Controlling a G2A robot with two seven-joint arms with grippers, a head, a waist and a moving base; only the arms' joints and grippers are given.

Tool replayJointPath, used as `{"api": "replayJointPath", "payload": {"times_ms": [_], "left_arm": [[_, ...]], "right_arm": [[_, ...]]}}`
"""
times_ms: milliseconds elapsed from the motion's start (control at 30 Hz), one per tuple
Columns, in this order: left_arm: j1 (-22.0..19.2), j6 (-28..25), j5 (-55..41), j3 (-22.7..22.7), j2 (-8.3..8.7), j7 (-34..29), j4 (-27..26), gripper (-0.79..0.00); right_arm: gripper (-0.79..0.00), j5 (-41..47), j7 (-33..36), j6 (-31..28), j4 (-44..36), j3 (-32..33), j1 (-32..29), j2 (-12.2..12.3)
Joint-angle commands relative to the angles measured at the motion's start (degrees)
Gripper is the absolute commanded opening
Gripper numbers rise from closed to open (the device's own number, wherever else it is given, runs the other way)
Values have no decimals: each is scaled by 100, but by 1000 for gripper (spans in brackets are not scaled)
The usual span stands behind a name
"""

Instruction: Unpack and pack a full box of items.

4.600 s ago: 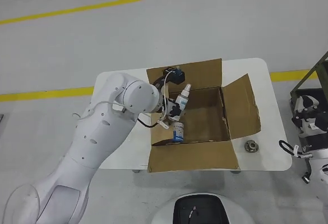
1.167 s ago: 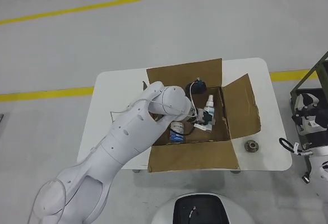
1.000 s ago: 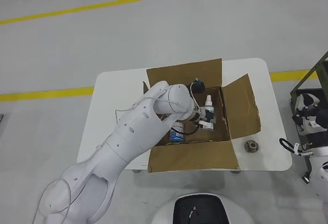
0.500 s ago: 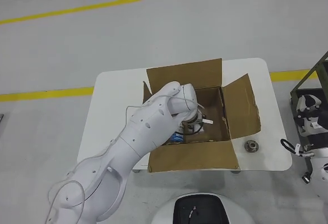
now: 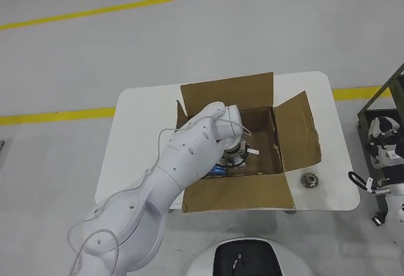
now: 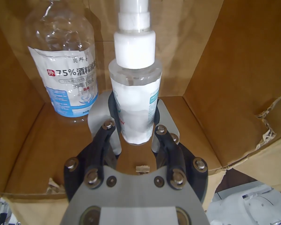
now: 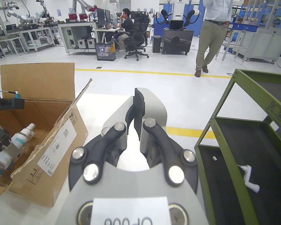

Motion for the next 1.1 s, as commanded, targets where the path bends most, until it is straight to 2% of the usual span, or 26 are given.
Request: {"api": "replayJointPath", "payload": {"times_ms": [0, 367, 600, 700, 800, 933, 1067], "left_arm": [[-17, -5, -23, 21, -34, -5, 88, 0], [-140, -10, -92, -43, -148, 17, 321, 0], [-377, -652, -82, -419, -24, 387, -118, 0], [-519, -838, 80, -607, 130, 503, -443, 0], [-587, -1042, 217, -916, 372, 655, -904, 0], [-528, -886, 793, -1311, 814, 745, -1843, 0], [-167, -505, 1673, -1762, 1357, 590, -3105, 0]], "right_arm": [[-779, -9, 1, 1, -3, 2, -3, 0], [-785, -21, 67, -41, -13, 17, 13, 3], [-785, 155, 361, -57, -151, 95, 79, 11], [-785, 224, 716, -118, -256, 179, 116, 28], [-785, 205, 1158, -206, -391, 279, 160, 55], [-785, 246, 1359, -232, -457, 372, 236, 74], [-785, 215, 1404, -185, -378, 337, 278, 78]]}}
